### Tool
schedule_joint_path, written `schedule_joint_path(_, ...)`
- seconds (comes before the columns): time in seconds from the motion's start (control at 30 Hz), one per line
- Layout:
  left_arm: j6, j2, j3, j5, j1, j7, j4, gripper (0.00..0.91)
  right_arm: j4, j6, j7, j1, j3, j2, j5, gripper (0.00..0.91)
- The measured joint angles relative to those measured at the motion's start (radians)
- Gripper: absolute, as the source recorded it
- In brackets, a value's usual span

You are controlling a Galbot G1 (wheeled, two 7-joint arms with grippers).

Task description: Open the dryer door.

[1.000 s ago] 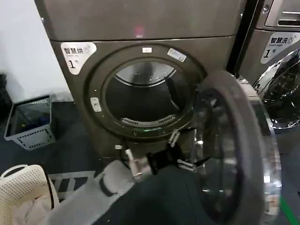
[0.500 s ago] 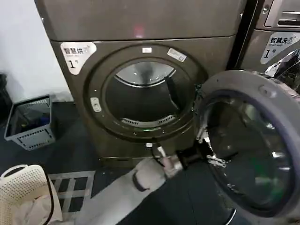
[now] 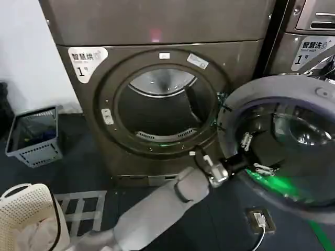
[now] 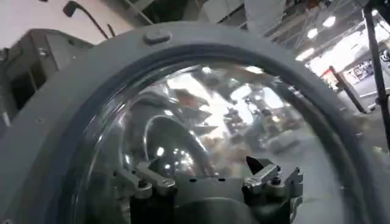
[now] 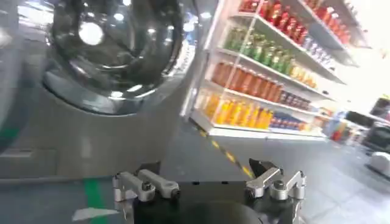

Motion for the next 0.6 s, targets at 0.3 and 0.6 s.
schedule_joint_path(0.3,0.0,-0.04,-0.008,0.034,-0.039,-0.026,0.116,0.907,0.01,-0.063,0.125,-0.01,0.059,0.061,-0.11,0.907)
schedule_joint_path(0.6,-0.012,-0.041,-0.017,0.03,-0.068,-0.028,0.205,0.907,-0.032,-0.057,0.182,-0.008,0.098,0.129,-0.127,0.907)
